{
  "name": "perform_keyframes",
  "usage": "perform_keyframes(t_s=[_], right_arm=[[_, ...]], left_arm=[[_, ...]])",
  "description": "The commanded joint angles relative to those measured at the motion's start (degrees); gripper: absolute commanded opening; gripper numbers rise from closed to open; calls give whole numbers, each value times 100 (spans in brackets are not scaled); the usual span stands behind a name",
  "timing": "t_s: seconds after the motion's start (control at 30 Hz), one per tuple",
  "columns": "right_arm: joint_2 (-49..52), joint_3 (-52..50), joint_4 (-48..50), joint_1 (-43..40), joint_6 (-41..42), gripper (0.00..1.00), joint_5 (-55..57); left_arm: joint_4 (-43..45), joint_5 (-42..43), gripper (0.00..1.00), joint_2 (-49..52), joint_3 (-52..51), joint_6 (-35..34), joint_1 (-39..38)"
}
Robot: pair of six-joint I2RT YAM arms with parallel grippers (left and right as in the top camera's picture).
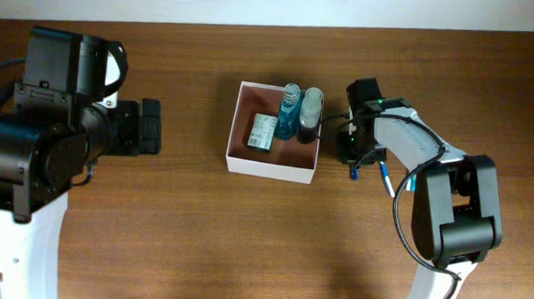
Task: Pack container
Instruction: 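Reach the right gripper to the blue razor and grasp it, then carry the razor with the right gripper into the box and release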
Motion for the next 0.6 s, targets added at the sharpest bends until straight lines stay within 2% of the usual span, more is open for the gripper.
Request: perform_keyframes(t_s=[0.0, 0.23, 0.37, 0.43, 0.57], right_arm=[[74, 55, -129, 15, 72, 4, 184], [-837, 55, -492, 28, 72, 4, 179], [-1880, 55, -737, 59, 72, 4, -105], [-2621, 55, -809, 162, 22, 4, -693], [-3486, 55, -638, 614, -809, 4, -1355]], left_arm=[[-2, -61, 99, -92, -11, 76, 24], [-2, -61, 99, -92, -11, 76, 24], [-2, -61, 100, -92, -11, 76, 24], [-2, -61, 99, -92, -11, 76, 24], [-2, -61, 99, -92, -11, 76, 24]])
